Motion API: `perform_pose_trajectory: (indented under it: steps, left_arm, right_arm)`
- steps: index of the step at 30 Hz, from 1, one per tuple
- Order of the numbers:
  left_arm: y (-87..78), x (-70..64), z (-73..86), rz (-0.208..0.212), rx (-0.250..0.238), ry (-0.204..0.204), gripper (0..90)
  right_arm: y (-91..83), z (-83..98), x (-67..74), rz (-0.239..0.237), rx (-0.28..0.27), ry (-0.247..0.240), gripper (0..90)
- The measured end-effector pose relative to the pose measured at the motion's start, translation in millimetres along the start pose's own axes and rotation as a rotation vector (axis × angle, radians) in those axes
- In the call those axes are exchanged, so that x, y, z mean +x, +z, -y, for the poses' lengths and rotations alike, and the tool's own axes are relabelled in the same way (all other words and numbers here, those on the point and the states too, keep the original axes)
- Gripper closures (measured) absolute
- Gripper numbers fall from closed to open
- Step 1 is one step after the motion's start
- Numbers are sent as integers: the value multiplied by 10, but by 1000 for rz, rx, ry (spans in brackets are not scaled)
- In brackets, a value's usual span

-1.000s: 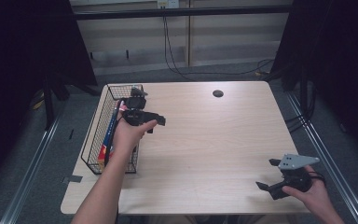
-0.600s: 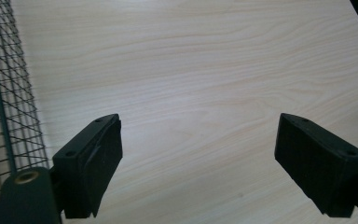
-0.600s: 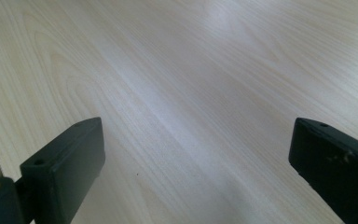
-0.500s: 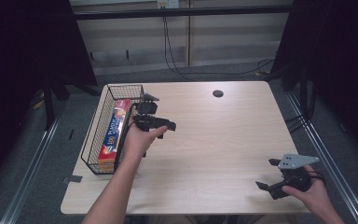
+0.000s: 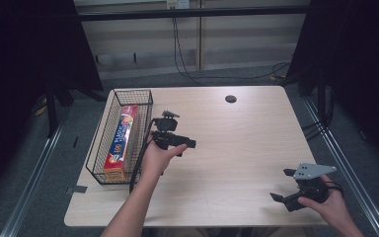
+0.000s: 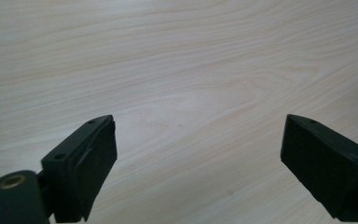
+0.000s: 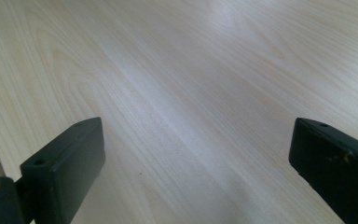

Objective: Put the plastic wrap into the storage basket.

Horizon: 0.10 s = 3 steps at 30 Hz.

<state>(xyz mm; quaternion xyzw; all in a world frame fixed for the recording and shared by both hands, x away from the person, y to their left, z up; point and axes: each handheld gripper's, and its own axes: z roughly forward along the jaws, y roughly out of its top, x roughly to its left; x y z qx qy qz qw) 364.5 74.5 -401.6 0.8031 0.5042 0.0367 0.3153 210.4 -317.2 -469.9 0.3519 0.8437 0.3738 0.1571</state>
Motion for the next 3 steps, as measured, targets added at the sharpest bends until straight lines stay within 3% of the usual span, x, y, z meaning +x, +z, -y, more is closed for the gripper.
perform_pose_trajectory:
  steps: [3]
  left_arm:
    - [76,-26,69,-2,-3,22,80]
  right_arm:
    - [16,14,-8,5,3,7,28]
